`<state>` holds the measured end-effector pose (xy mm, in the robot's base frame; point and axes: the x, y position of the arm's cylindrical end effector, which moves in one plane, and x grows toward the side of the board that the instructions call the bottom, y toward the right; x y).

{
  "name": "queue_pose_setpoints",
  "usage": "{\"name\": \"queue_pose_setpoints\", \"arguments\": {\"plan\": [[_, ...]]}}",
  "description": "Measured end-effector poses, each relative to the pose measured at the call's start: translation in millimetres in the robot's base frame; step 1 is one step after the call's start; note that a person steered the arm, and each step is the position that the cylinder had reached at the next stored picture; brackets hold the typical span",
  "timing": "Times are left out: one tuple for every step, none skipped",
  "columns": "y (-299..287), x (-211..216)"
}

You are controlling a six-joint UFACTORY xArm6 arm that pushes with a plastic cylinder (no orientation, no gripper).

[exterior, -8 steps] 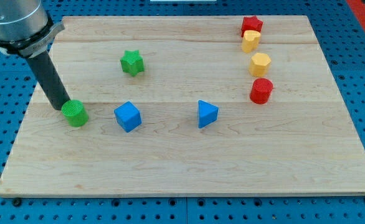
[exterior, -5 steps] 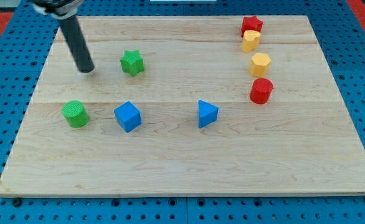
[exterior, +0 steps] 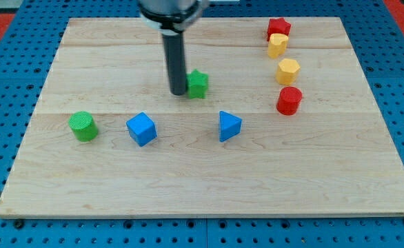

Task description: Slide green star to red circle

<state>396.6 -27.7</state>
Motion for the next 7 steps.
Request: {"name": "queue_pose_setpoints", "arguments": {"plan": [[0.7,-31.9],[15.2,-48.9],[29.1,-49.2],[38.8,-42.5],[46.1,-11.2],[60.7,26.0],[92.3,54.4]]}}
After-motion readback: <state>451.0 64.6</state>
